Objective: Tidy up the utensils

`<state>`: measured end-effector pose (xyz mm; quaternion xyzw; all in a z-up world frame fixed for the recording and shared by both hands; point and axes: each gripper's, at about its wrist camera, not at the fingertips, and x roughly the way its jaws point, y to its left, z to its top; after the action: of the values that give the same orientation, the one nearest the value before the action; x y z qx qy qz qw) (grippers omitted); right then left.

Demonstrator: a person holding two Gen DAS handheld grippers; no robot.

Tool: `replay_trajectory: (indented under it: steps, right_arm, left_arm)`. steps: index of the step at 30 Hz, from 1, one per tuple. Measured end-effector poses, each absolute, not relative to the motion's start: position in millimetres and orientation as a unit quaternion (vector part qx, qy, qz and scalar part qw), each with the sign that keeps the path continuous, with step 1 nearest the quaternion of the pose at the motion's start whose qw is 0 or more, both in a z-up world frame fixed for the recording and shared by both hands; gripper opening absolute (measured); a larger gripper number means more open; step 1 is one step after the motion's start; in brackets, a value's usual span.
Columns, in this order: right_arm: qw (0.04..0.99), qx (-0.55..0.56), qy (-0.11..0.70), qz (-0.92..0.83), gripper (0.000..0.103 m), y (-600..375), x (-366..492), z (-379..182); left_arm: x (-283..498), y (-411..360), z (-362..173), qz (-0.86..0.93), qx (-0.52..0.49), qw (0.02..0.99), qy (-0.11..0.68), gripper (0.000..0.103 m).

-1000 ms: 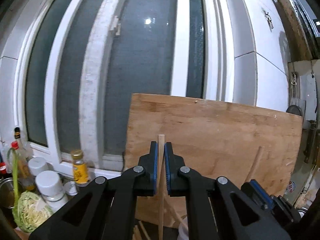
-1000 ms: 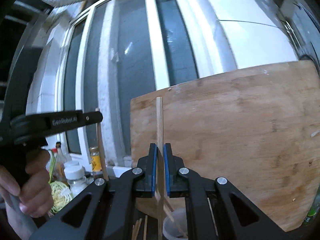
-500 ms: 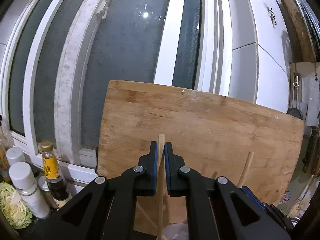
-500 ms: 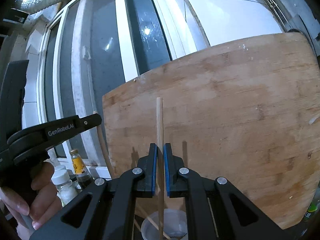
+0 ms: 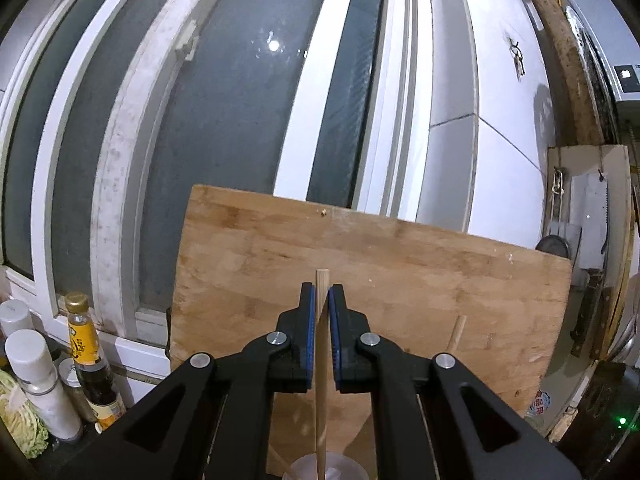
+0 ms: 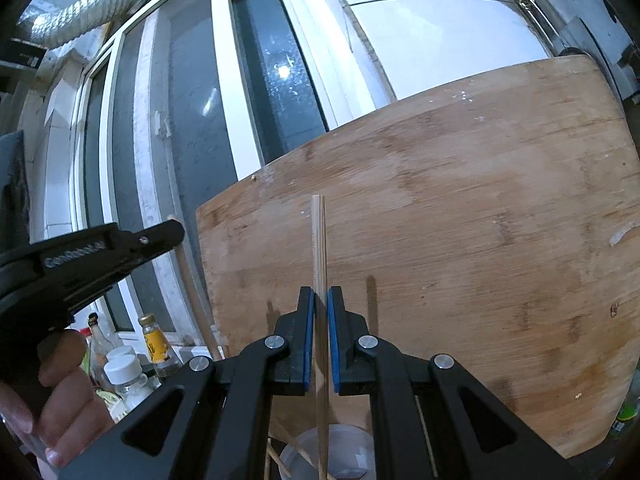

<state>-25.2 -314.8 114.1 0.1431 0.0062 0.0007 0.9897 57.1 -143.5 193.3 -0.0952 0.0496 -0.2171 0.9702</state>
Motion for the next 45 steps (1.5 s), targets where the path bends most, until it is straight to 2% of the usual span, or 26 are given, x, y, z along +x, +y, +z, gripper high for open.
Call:
replay_trajectory:
  steps: [6,14,21,25,33,45]
  right_arm:
    - [0.983,0.185,-0.007,-0.012,0.008,-335,-29,111]
    - [0.978,0.207,-0.007,-0.009,0.008,-349,-21,107]
    - [0.982,0.152,0.109,-0.027,0.008,-333,19,98]
    - [0.978,0.147,0.145,-0.02,0.008,-328,32,91]
    - [0.951,0.229,0.207,0.019,0.008,-355,54,72]
    - [0.942,0.203,0.267,0.025,0.008,-337,73,63]
  left_arm:
    - [58,-140,189,-0.237,-0.109,0.965,0.027,0.006]
    - [76,-159,170,-0.22,-0.093,0.97,0.044,0.006]
    - [87,-174,145,-0.224,-0.042,0.968,0.101,0.006]
    - [95,-182,129,-0.205,-0.006,0.971,0.123,0.006]
    - [122,-159,109,-0.218,-0.066,0.959,0.17,0.006]
    - [134,-152,93,-0.23,-0.069,0.95,0.201,0.006]
